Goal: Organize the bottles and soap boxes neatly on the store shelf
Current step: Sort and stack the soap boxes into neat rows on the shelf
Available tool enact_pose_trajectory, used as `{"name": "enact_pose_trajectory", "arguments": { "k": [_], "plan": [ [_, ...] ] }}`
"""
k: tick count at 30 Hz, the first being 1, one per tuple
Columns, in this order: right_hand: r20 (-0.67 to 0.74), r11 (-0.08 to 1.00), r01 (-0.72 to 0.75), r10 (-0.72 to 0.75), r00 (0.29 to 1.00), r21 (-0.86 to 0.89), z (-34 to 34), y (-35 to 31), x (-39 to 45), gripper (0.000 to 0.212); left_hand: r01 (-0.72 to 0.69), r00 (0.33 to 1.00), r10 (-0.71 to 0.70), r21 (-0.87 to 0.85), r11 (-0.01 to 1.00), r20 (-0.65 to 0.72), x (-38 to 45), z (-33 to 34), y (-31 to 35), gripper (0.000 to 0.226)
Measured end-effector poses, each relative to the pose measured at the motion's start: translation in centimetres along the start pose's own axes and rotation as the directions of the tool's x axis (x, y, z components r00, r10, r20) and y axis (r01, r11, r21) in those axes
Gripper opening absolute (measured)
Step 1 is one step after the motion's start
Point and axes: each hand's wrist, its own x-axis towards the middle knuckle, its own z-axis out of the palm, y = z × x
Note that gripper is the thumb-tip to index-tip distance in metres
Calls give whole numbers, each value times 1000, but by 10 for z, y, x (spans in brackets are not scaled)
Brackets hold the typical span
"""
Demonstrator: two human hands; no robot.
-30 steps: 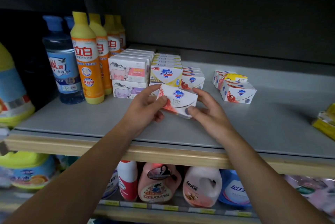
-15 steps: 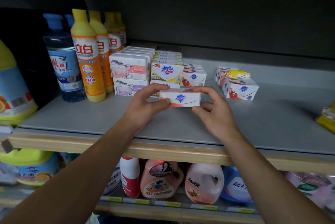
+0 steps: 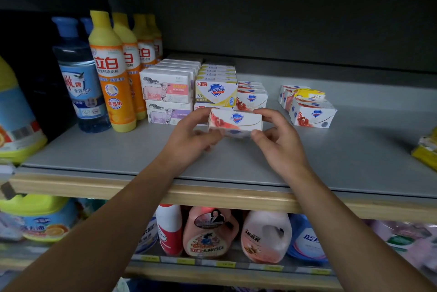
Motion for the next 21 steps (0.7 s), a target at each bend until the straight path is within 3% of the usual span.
{"name": "enact_pose_trajectory", "arguments": {
  "k": [4,7,10,13,17,21],
  "plan": [
    [-21,996,-86,86,996,27,0,3,2,31,-39,994,70,336,941,-81,5,2,-7,28],
    [-2,983,-170,171,985,-68,-1,6,3,21,50,997,-21,409,911,-76,7,2,-11,39],
    [-21,970,-224,223,974,-89,-1,5,3,20,51,997,-18,455,889,-77,6,3,-10,41],
    [-5,961,-128,131,991,-244,-1,0,7,36,57,996,-15,481,875,-89,4,5,-6,40],
    [193,853,79,26,981,-516,2,-5,15,47,55,996,-17,474,879,-85,3,7,-1,38],
    [270,820,121,43,962,-560,-6,-2,26,47,-3,993,70,578,816,-93,12,5,8,46]
  ]
}}
